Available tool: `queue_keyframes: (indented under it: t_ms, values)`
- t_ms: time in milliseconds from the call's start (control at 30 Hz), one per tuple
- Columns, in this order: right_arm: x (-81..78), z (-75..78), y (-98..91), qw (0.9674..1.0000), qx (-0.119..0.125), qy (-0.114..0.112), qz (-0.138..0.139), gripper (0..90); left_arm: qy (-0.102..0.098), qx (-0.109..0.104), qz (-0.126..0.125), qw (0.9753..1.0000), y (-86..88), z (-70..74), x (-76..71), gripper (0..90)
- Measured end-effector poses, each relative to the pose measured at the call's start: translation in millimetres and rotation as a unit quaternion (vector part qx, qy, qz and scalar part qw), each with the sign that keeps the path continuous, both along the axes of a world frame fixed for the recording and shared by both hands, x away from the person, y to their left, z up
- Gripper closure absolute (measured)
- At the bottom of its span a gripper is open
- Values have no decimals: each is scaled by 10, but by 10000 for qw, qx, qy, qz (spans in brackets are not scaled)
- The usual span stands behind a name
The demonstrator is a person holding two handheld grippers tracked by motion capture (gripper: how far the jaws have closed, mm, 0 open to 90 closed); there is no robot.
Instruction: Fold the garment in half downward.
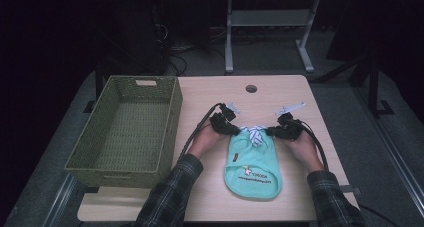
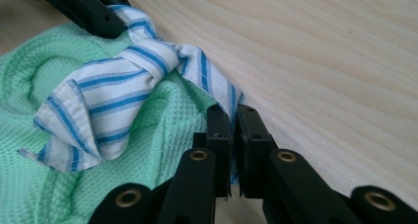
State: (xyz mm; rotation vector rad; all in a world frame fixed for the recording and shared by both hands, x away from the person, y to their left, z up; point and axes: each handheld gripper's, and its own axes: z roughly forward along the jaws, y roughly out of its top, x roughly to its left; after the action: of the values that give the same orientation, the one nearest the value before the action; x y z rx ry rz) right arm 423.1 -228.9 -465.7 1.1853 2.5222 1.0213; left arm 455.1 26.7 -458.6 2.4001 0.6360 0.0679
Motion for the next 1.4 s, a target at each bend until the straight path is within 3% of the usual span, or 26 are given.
queue_keyframes:
  t_ms: [100, 167, 300, 433, 467, 533, 700, 933, 1100, 1233, 1400]
  values:
    - [-9, 19, 16, 10000, -41, -47, 17, 865, -108, 27, 14, 9999, 17, 43, -5, 835]
    - [-19, 70, 13, 9999, 35, -110, -2, 865, -161, -128, 118, 9997, 45, 99, -6, 834]
    - [-24, 184, -11, 9996, 175, -219, -22, 865, -265, -226, 145, 9993, 73, 204, -10, 834]
    - [-19, 374, -7, 9984, 232, -522, -44, 865, -590, -391, 225, 9972, 121, 402, -29, 834]
    - [-10, 419, -3, 9985, 250, -487, -45, 866, -590, -391, 225, 9972, 121, 402, -29, 834]
    - [-3, 503, 6, 9975, 241, -666, 17, 866, -657, -457, 261, 9964, 140, 469, -33, 834]
    - [-12, 643, 32, 9965, 221, -801, 48, 866, -987, -503, 278, 9935, 178, 665, -49, 834]
    - [-28, 755, 26, 9952, 240, -951, 45, 866, -1185, -494, 251, 9914, 179, 766, -50, 833]
    - [-55, 929, 26, 9919, 286, -1239, 15, 866, -1516, -493, 245, 9869, 179, 964, -59, 832]
    - [-75, 898, 40, 9926, 229, -1192, 19, 866, -1555, -399, 195, 9868, 166, 907, -114, 830]
    - [-147, 776, 56, 9926, 205, -1198, 20, 866, -1532, -452, 203, 9870, 181, 760, -235, 827]
